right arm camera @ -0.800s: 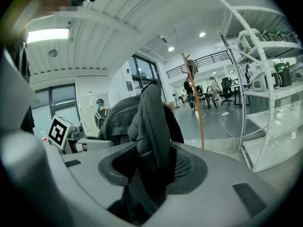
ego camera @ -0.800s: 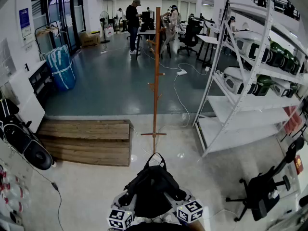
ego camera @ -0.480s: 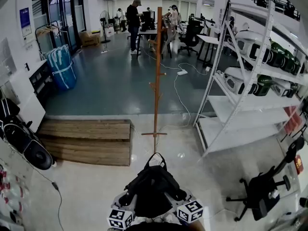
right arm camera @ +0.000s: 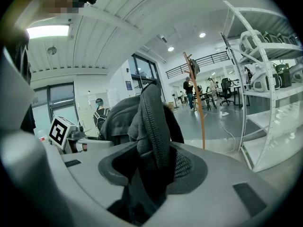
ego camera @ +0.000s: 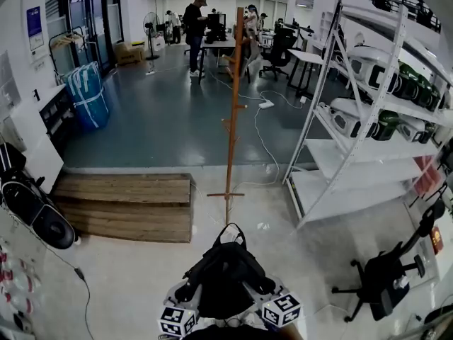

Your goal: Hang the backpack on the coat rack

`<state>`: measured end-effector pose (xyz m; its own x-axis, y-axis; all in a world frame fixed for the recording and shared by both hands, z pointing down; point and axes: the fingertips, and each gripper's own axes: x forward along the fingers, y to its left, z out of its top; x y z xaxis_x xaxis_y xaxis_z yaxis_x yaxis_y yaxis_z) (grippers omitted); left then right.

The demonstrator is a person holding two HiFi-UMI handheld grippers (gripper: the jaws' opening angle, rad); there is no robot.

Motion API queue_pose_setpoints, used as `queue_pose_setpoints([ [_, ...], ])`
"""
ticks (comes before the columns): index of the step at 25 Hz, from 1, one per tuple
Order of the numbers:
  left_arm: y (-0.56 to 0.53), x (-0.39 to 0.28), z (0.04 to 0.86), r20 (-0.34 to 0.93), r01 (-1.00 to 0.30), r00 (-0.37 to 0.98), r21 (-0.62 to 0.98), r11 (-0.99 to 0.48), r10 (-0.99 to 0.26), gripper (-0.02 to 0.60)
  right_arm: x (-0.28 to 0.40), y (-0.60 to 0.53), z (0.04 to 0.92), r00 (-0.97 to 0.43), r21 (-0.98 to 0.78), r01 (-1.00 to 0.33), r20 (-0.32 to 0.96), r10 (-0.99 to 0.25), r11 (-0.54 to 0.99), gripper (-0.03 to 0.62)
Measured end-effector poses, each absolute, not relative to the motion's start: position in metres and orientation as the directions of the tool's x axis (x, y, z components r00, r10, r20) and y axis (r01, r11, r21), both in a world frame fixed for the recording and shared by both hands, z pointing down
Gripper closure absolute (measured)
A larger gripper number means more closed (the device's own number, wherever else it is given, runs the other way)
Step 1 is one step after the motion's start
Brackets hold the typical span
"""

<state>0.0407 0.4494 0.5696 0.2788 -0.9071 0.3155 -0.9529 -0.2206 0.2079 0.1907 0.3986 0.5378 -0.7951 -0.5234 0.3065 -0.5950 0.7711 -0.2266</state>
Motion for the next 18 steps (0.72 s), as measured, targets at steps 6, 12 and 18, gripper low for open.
queue_pose_setpoints([
  [6,0.454,0.016,0.569,0.302,-0.943,0.316,0.207,-0.262,-0.900,0.486,0.167,0.407,0.538,-0.781,-0.226,-0.615,0.303,-0.546,0.755,0.427],
  [12,0.448,-0.006,0.567,0.301,-0.939,0.332,0.192,-0.284,-0.894,0.486,0.145,0.404,0.536,-0.770,-0.232,-0.633,0.287,-0.570,0.739,0.428],
  [18,0.440,-0.026,0.566,0.299,-0.940,0.331,0.188,-0.285,-0.895,0.486,0.127,0.397,0.537,-0.774,-0.243,-0.629,0.286,-0.565,0.738,0.427],
])
